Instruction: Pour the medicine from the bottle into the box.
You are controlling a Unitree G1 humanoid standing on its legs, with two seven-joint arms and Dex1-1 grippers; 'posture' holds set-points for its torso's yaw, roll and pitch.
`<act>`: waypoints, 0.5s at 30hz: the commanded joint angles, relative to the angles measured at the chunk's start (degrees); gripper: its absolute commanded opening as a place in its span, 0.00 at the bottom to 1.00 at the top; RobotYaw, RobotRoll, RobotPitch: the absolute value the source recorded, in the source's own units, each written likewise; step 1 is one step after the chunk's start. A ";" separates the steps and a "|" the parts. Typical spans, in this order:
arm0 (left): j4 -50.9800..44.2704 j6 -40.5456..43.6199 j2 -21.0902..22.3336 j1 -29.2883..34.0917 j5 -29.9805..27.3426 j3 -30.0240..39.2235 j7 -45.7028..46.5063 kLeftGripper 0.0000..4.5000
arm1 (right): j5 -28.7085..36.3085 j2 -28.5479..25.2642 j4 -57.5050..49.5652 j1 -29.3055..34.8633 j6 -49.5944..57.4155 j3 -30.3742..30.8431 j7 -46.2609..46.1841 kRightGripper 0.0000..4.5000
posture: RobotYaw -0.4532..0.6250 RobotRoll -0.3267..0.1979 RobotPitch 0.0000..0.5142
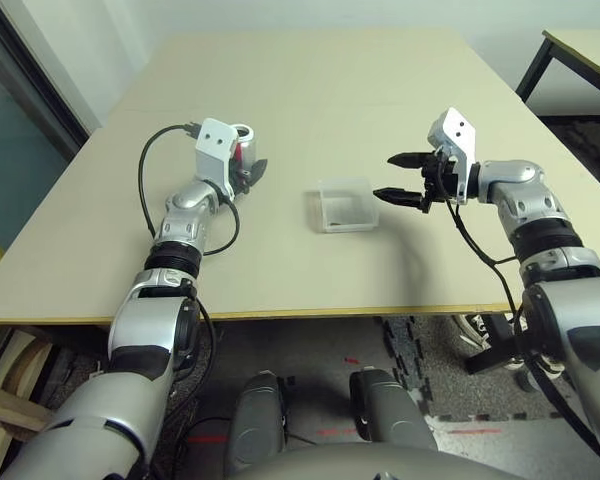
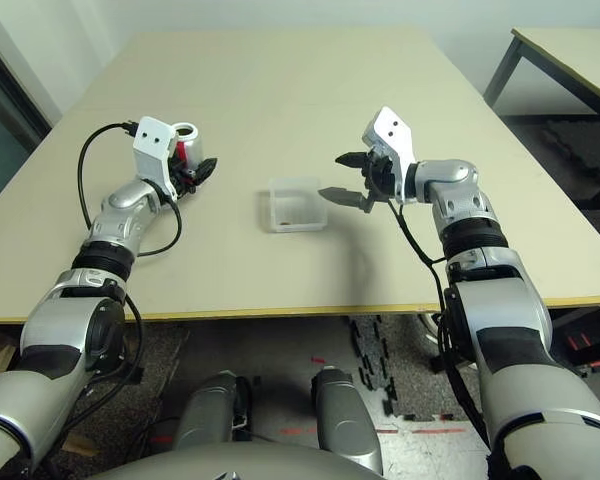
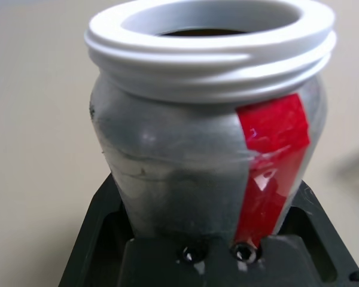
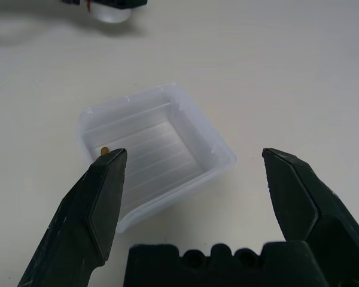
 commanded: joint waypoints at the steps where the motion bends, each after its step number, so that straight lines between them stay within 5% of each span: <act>1: 3.21 -2.66 -0.18 -1.79 -1.06 0.70 0.50 0.63 | -0.34 -0.43 0.41 -0.56 -0.20 -0.23 -0.05 1.00 | 0.27 0.62 0.07; 15: 9.58 -6.97 -0.86 -2.23 -0.56 0.42 1.54 0.63 | -0.48 -1.18 -0.24 -0.64 0.34 -0.16 0.27 1.00 | 0.25 0.62 0.09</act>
